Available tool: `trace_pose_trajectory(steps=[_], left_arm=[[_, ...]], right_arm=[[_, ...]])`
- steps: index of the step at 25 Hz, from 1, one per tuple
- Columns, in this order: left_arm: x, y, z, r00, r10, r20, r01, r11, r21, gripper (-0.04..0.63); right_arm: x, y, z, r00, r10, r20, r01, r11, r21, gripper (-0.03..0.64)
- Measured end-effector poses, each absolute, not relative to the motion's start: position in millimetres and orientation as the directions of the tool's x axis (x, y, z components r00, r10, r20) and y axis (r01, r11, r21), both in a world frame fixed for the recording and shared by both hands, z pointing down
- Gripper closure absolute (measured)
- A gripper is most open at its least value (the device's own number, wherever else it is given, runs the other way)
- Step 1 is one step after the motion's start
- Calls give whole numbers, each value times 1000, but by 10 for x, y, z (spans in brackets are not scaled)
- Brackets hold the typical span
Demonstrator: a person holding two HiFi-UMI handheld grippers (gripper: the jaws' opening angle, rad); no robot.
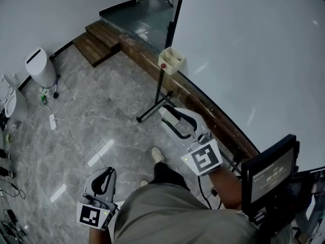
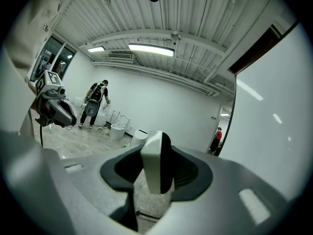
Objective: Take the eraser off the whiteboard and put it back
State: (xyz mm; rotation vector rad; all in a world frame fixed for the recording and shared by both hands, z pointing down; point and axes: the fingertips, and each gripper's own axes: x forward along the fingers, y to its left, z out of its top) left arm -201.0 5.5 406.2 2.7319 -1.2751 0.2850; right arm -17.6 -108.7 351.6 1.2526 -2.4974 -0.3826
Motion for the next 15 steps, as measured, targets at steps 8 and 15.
trace_pose_trajectory(steps=[8,15], left_arm=[[-1604,-878,3973,616,-757,218,-778,-629,15,571],[-1493,-1442,3878,607,-768,203,-787,-617,17,571]], right_arm=[[304,-2181,3559,-563,-810,162,-729,579,365,457],[514,-2946,3569,-553,-815,173,-727,574,376,457]])
